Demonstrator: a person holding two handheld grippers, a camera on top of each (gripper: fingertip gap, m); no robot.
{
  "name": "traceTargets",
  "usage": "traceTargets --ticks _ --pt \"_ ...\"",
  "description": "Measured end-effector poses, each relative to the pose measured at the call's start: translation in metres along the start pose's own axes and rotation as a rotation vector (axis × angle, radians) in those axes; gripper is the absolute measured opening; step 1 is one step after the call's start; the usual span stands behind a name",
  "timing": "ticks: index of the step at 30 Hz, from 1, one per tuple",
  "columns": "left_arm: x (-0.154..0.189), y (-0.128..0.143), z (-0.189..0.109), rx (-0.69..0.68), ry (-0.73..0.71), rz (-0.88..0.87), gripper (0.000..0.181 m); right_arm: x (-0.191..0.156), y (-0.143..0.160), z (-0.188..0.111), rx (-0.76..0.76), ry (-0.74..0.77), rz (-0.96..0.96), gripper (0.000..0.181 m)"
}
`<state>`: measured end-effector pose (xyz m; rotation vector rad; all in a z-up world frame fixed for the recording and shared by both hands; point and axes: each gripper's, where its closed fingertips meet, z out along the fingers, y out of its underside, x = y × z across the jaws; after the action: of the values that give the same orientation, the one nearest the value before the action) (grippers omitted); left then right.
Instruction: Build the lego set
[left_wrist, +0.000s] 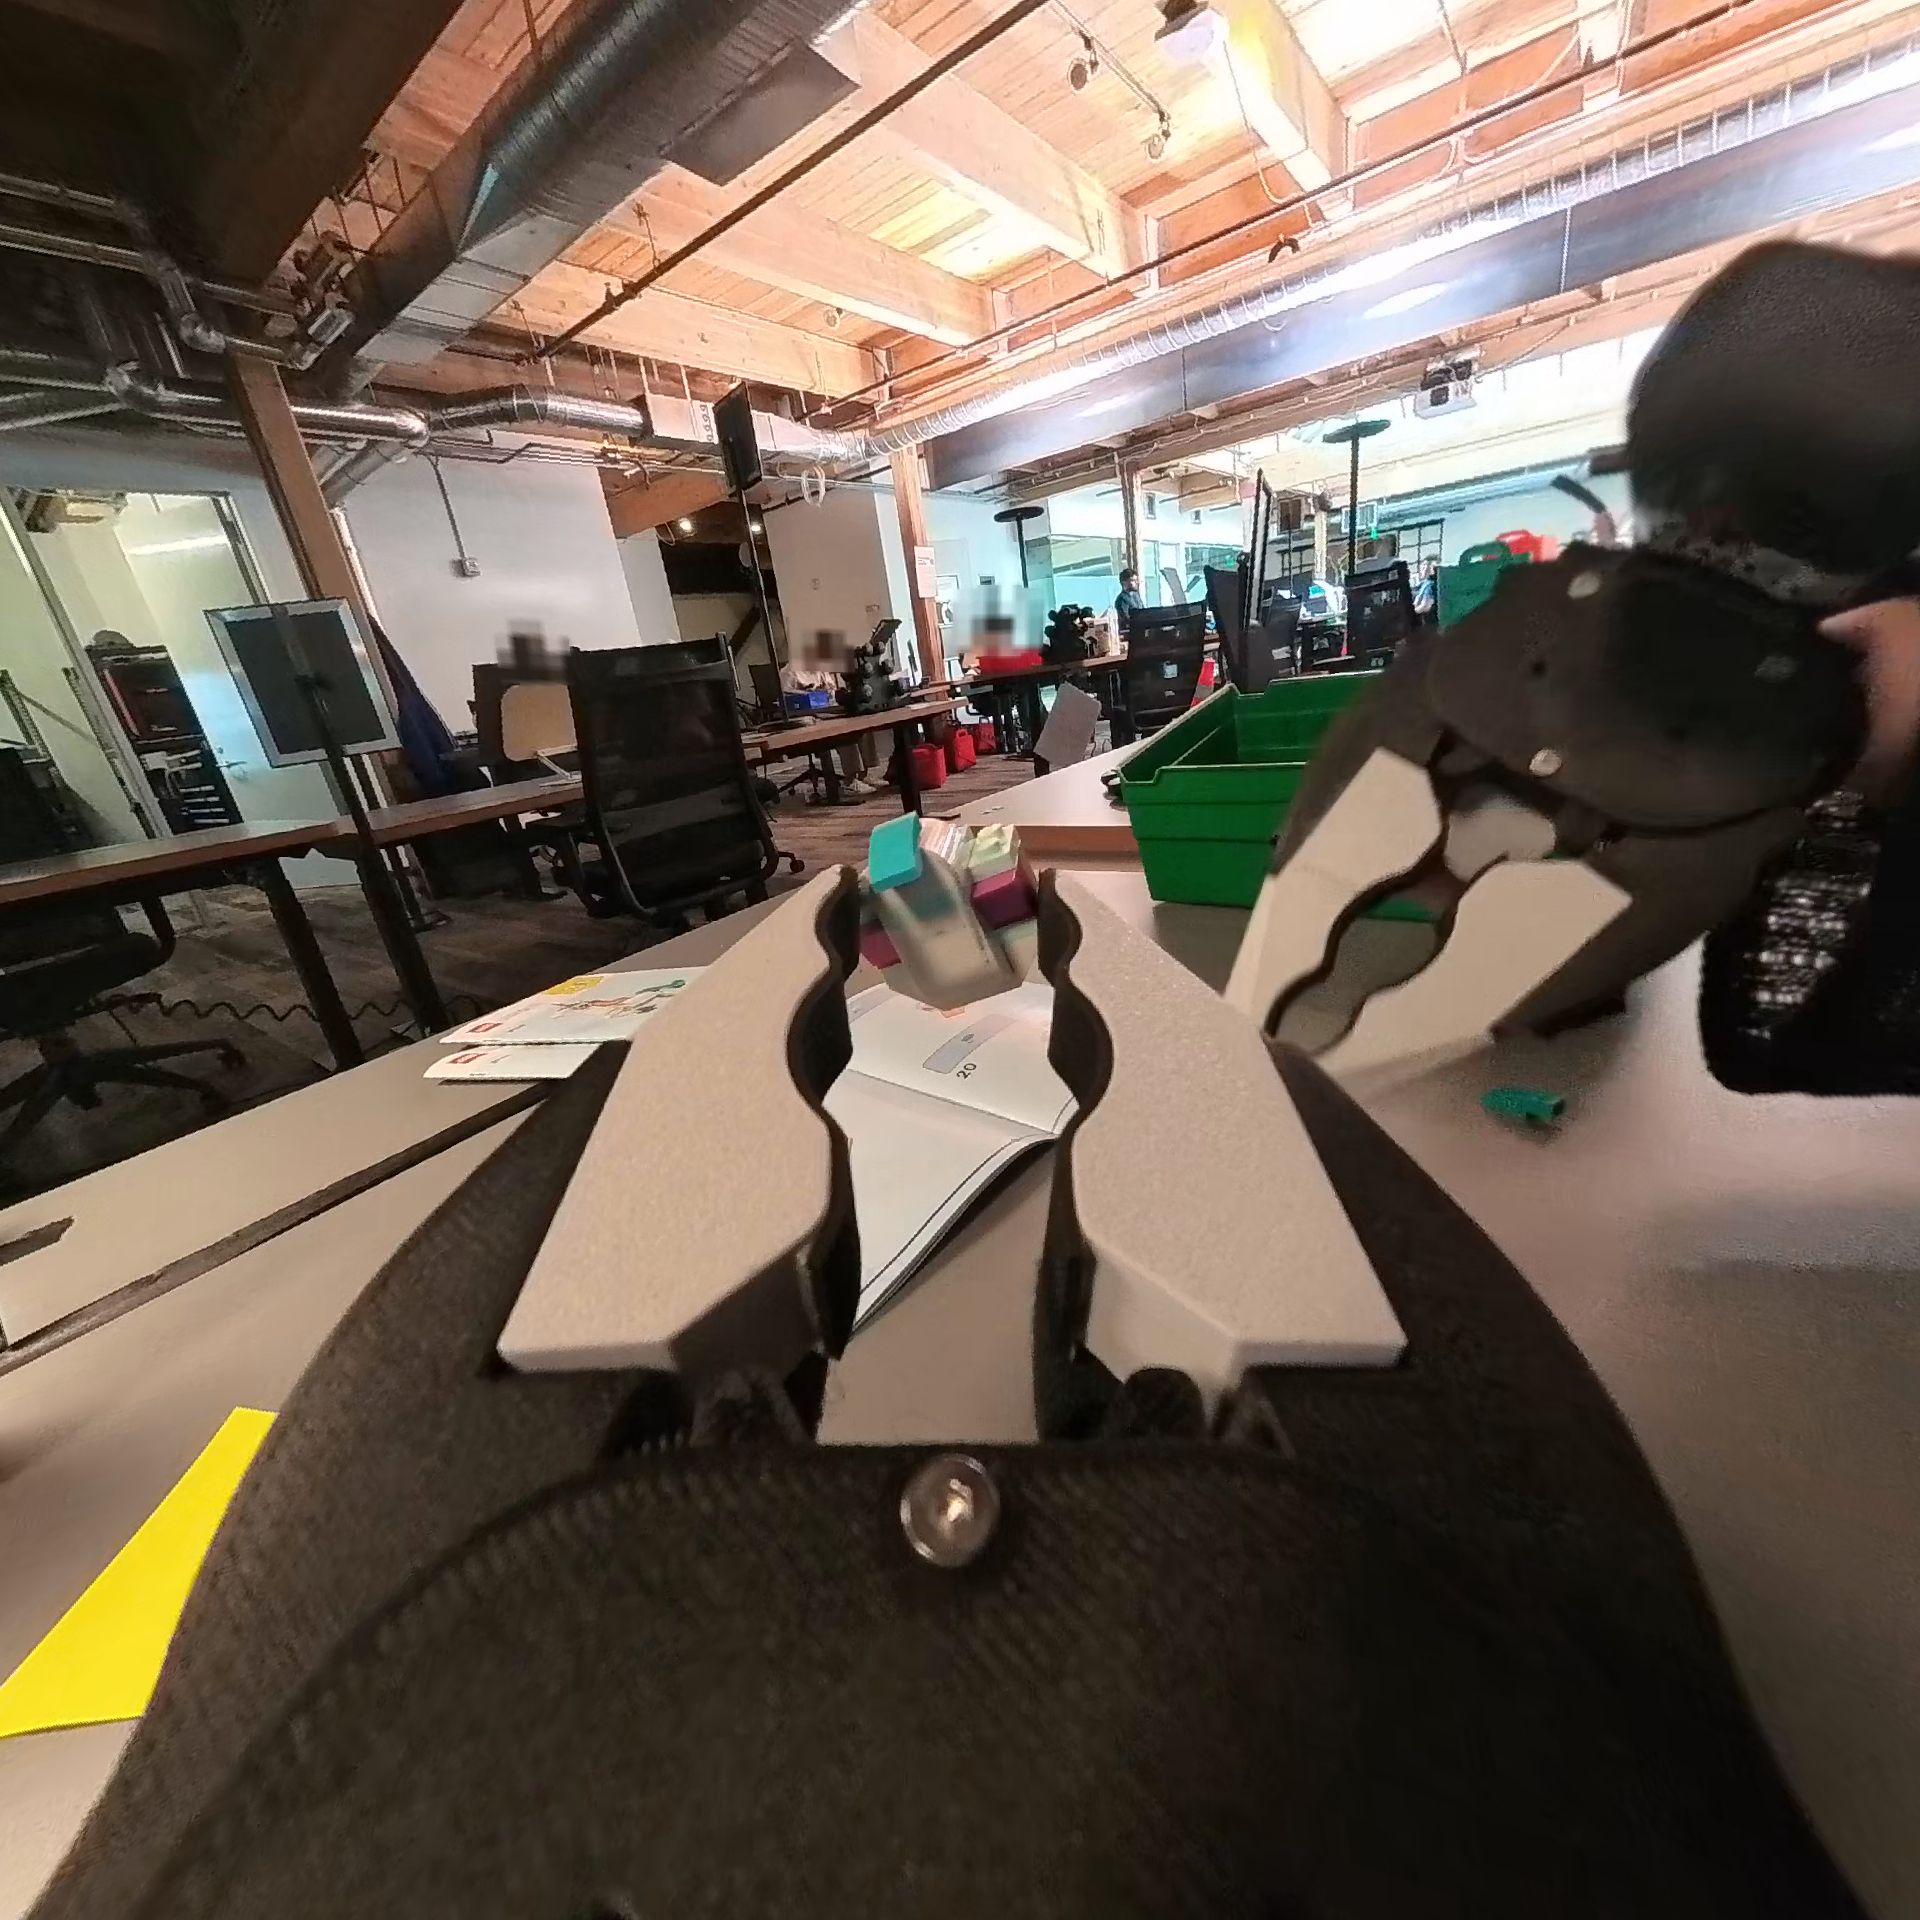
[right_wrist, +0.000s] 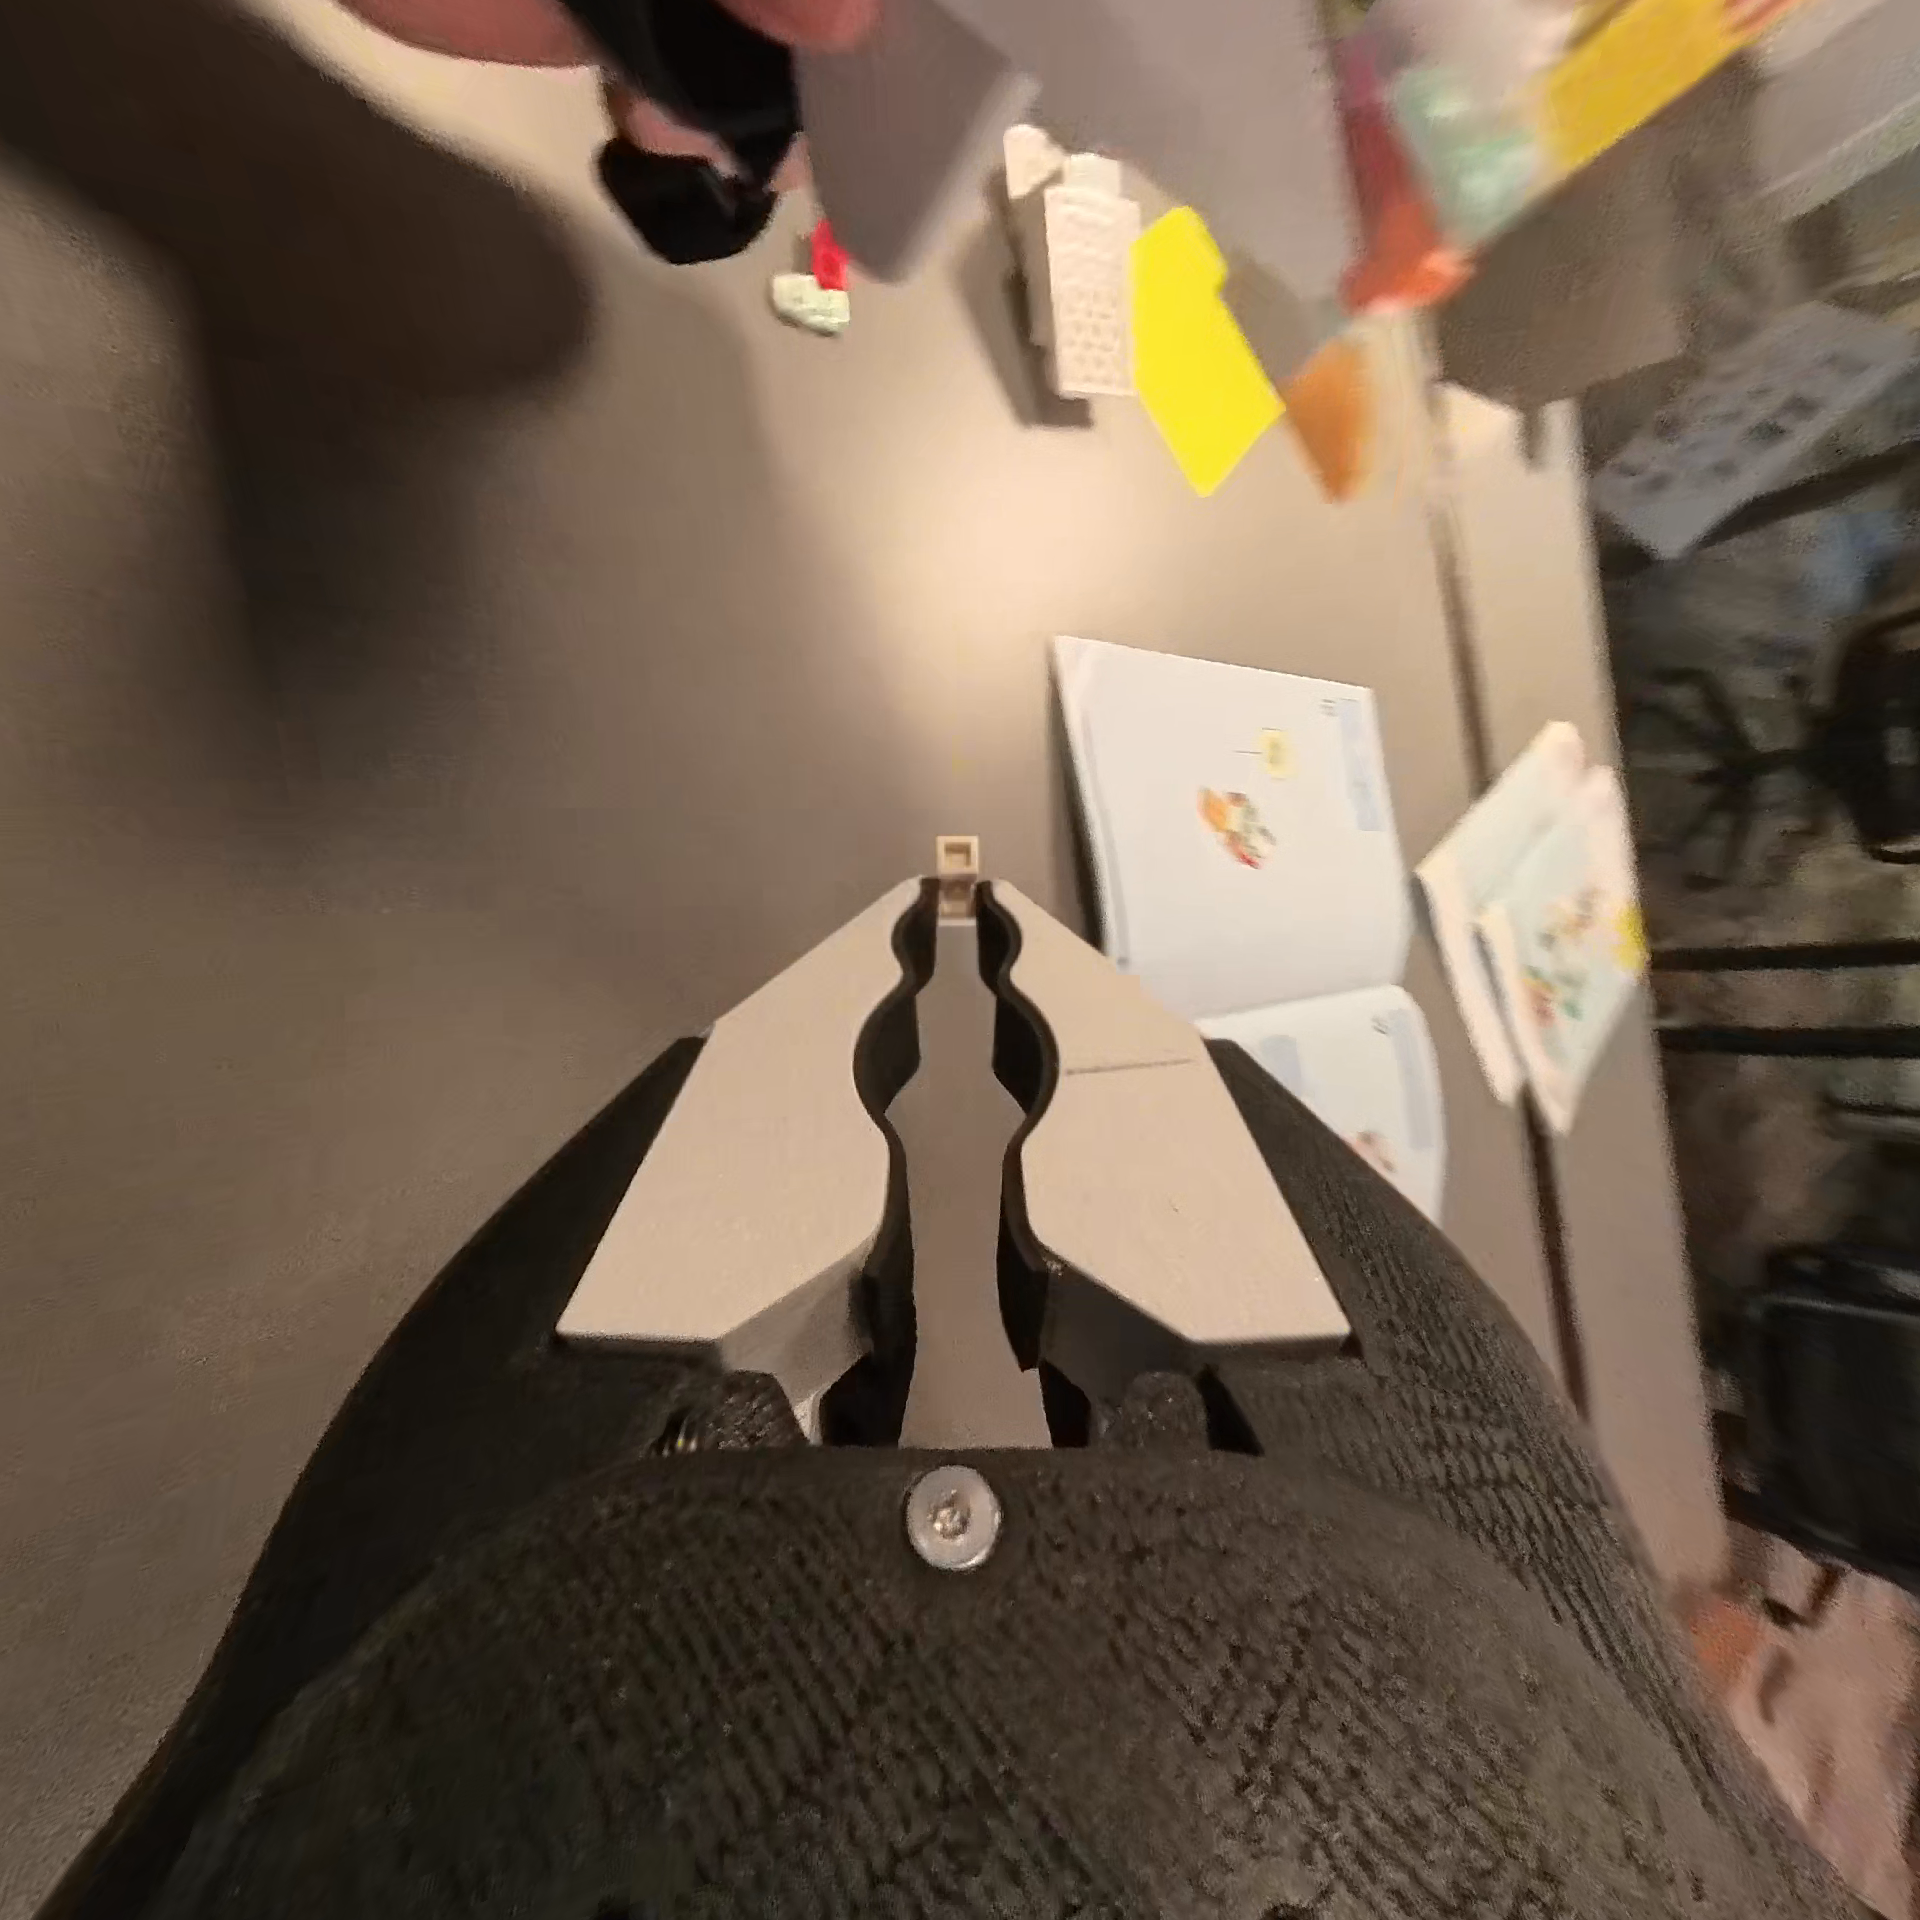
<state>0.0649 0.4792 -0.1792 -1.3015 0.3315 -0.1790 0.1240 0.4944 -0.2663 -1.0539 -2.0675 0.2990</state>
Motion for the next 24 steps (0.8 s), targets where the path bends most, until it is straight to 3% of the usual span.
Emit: traceTargets --ticks 1,6,10,13,17,19,24 --pt "0.0 0.0 0.0 0.0 0.0 0.001 0.033 0.009 0.0 -0.008 0.026 0.056 0.002 0.004" --pt "-0.001 -0.001 -0.001 0.004 -0.002 -0.002 0.033 0.047 -0.002 -0.051 0.193 0.3 0.038 0.005" --pt "0.0 0.0 -0.001 0.001 0.0 0.002 0.033 0.03 0.037 -0.05 0.026 0.264 -0.033 0.006" --pt "0.002 0.002 0.0 -0.007 0.005 0.006 0.033 0.023 0.082 -0.05 -0.248 0.285 -0.288 0.005" --pt "0.002 0.001 -0.001 -0.003 0.003 0.014 0.033 0.014 0.135 -0.054 -0.621 0.239 -0.913 0.005" --pt "0.003 0.001 0.0 -0.007 0.007 0.017 0.033 0.003 0.146 -0.053 -0.661 0.176 -1.099 0.005" --pt "0.007 0.005 0.001 -0.02 0.019 0.028 0.033 -0.012 0.159 -0.058 -0.708 0.056 -1.281 0.004"
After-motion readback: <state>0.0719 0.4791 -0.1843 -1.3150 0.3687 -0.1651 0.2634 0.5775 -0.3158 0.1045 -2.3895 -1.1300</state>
